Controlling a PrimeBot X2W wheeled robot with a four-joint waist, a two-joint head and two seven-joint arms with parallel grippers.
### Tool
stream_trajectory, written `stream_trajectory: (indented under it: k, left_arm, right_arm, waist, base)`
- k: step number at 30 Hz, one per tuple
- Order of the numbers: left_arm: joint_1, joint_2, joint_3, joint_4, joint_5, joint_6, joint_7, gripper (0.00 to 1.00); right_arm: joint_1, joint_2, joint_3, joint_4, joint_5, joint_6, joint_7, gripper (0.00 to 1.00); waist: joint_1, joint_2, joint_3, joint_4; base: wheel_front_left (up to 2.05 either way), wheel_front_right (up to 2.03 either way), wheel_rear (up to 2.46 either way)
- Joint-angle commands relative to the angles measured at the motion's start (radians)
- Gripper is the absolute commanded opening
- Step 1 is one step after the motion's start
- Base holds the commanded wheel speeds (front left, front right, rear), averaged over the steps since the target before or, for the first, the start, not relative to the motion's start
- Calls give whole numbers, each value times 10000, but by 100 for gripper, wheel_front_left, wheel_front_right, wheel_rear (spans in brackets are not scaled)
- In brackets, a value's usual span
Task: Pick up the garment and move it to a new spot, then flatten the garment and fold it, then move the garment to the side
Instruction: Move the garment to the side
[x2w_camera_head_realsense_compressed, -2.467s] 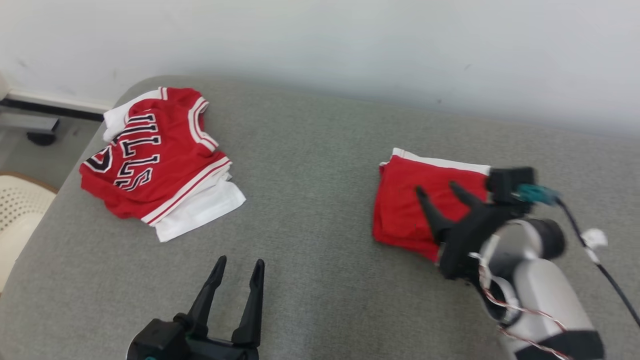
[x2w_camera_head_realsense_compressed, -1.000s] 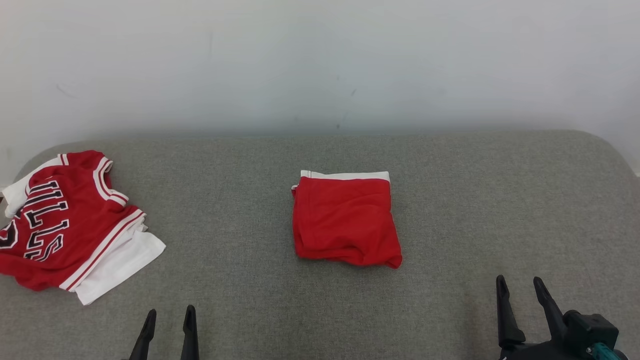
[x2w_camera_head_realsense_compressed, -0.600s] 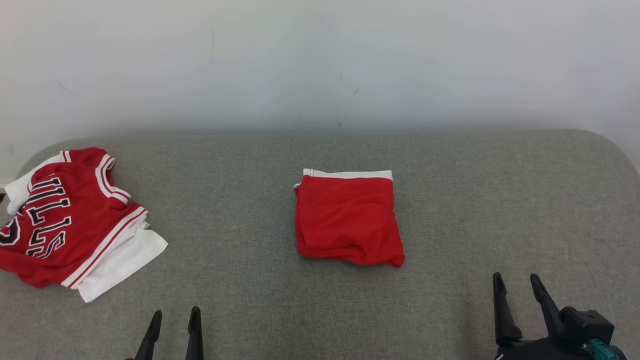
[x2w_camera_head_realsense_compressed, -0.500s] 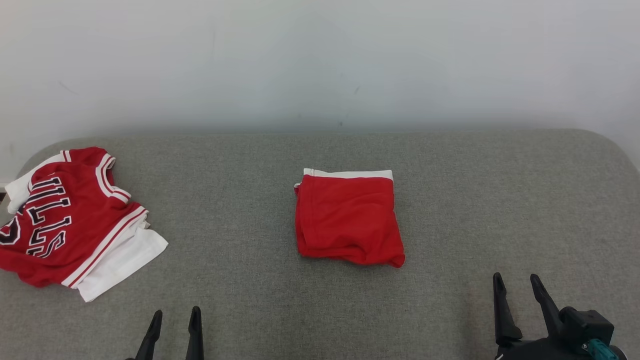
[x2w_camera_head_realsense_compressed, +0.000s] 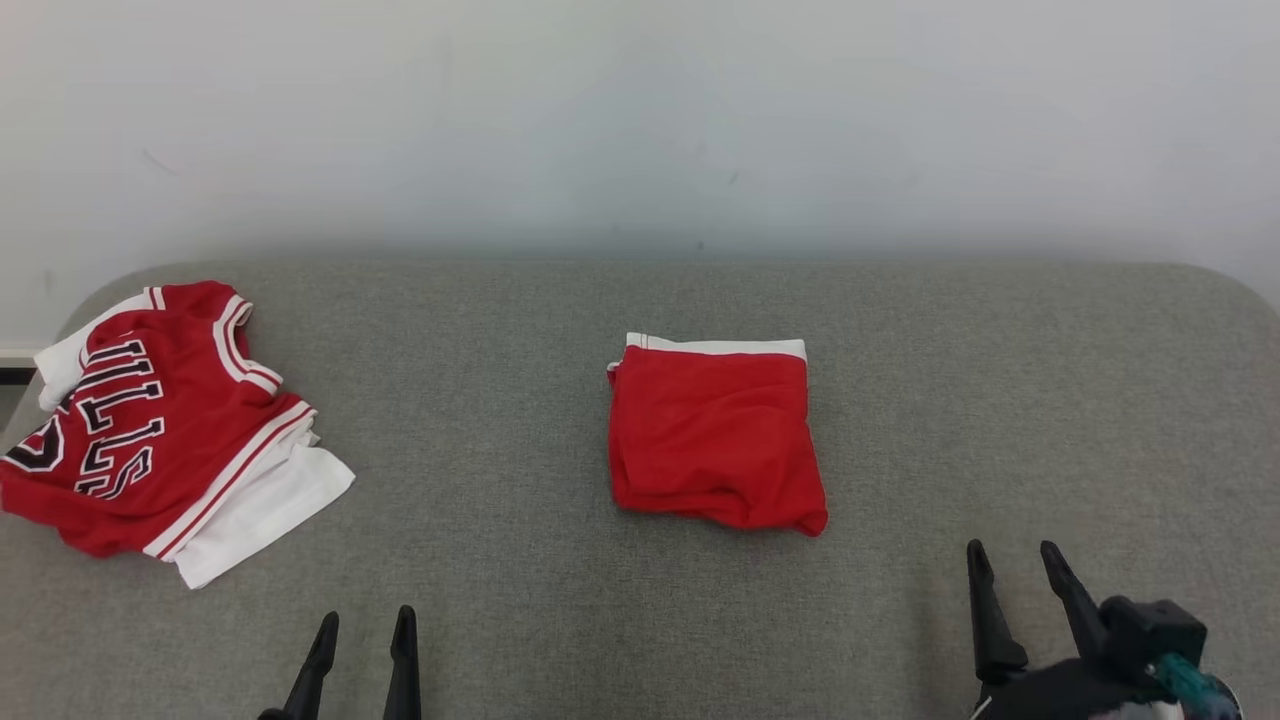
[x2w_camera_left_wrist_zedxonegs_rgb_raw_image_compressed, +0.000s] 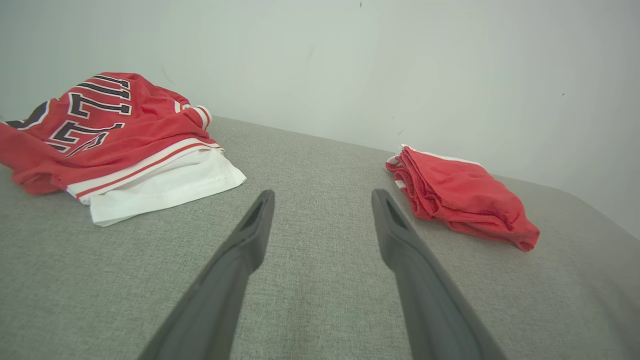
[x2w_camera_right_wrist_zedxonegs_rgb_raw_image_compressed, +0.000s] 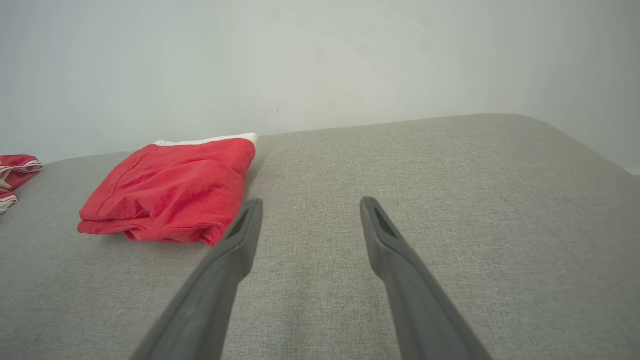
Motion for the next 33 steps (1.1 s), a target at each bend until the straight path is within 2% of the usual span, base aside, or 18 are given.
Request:
stream_trajectory:
  k: [1,5,12,16,22,33]
  left_arm:
    - [-104,23,-25,2,-85,-9,-33,100]
    - [-199,13,-158,-10,-117,-9,-33,100]
    - [-426,-39,-542,-10,-244,-9,-33,100]
    - [-621,-75,-830,-18,-256,-9,-33,100]
    - [-982,-130,-1455,-7,-397,-9,-33,100]
    - [-1261,-186,-1911,-135,-492,-9,-33,100]
  right_arm:
    - [-222,-4,51,-82,-61,-21,157,100]
    - [-1022,-4,142,-121,-175,-21,1780,100]
    - [-3218,1,117,304,-125,-21,6512,100]
    - [-4280,-18,-175,720,-571,-21,8317,100]
    - [-5443,2,-1639,1733,-1597,-21,9294,100]
    - [-6214,-7,-3276,3494,-2669,-21,9097,100]
  waist:
    - [-1,0,-1,98]
    - [-1,0,54,296]
    - [-1,0,322,962]
    - [-1,0,553,1469]
    - [-1,0,1053,2392]
    - [-1,0,1603,3464]
  base:
    - [0,0,0]
    - [0,0,0]
    - [0,0,0]
    - [0,0,0]
    - [0,0,0]
    - [0,0,0]
